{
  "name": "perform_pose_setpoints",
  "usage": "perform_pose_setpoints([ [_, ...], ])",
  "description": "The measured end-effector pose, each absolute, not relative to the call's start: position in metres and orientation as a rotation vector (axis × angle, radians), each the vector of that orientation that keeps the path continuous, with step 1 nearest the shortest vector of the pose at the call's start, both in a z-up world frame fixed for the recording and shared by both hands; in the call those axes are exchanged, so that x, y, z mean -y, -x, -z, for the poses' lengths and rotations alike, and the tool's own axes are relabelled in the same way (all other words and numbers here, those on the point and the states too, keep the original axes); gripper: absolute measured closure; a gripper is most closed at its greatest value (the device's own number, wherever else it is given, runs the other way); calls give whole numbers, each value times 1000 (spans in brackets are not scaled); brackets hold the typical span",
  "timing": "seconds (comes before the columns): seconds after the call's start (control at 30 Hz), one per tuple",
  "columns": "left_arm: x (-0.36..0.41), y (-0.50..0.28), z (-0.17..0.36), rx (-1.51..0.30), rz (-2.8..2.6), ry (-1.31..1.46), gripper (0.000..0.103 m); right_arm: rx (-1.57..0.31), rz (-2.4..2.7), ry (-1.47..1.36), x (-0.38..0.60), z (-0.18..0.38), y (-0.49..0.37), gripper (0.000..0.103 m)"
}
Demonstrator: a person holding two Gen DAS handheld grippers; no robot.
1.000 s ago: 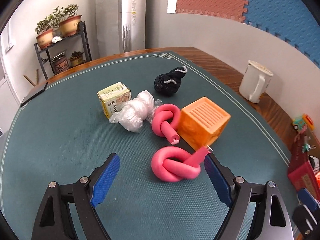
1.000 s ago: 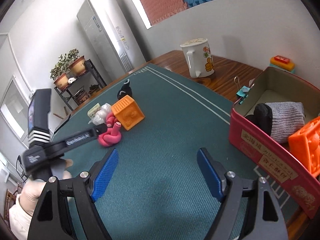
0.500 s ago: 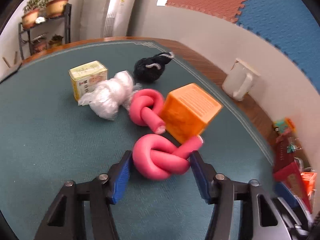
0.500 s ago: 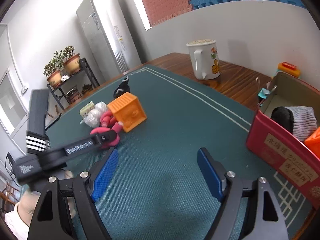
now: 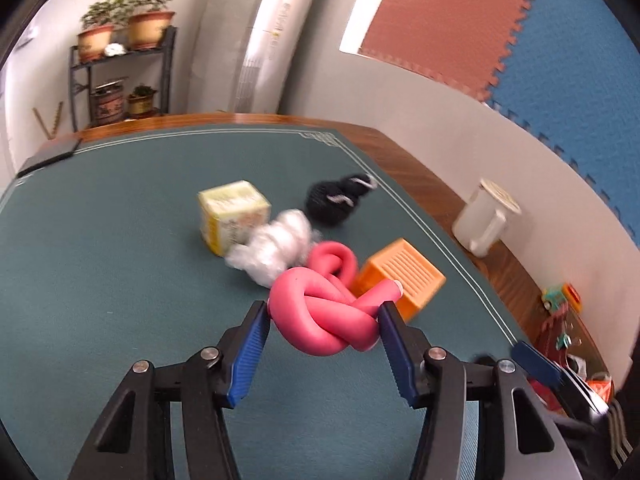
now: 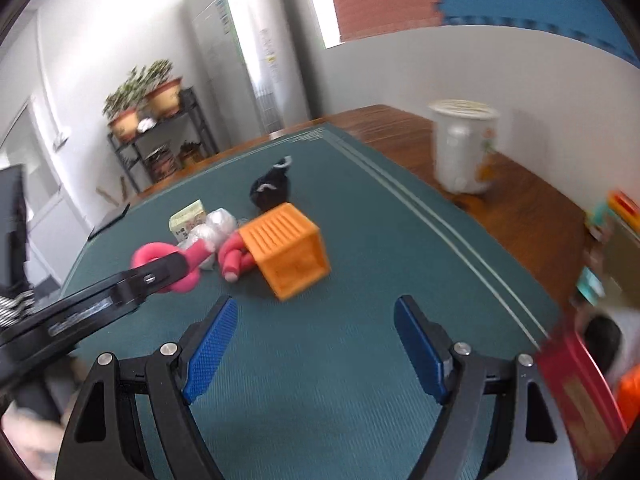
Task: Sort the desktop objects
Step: 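Grasp the pink knotted toy with the left tool while the right tool grasps the orange cube, then carry the orange cube into the red box and open the right tool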
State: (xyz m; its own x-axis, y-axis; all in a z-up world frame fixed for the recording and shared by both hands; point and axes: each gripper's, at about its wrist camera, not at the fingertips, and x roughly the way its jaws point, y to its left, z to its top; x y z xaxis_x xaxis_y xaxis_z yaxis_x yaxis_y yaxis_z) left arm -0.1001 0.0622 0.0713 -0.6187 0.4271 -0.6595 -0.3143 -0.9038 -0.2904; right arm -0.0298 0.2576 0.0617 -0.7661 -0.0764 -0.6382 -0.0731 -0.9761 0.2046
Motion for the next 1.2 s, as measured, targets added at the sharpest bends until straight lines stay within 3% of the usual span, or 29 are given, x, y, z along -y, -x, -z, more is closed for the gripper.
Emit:
perform_pose_setpoints([
  [0.37, -36, 113, -73, 286, -2568, 1098, 45, 73, 2879, -1162, -236, -34, 118, 20],
  [0.4, -36, 113, -72, 285, -2569, 1103, 45, 73, 2870, -1176, -236, -31, 121, 29],
  [0.43, -37, 113, -71, 283, -2569, 1106, 45, 91, 2831, -1199, -237, -28, 123, 36],
  [0.53, -41, 112, -69, 265, -2567, 1112, 45, 84, 2843, -1201, -236, -29, 118, 38],
  [1.2, -81, 80, -79, 158, -2489, 1027, 45, 378, 3128, -958, -309, -88, -24, 40],
])
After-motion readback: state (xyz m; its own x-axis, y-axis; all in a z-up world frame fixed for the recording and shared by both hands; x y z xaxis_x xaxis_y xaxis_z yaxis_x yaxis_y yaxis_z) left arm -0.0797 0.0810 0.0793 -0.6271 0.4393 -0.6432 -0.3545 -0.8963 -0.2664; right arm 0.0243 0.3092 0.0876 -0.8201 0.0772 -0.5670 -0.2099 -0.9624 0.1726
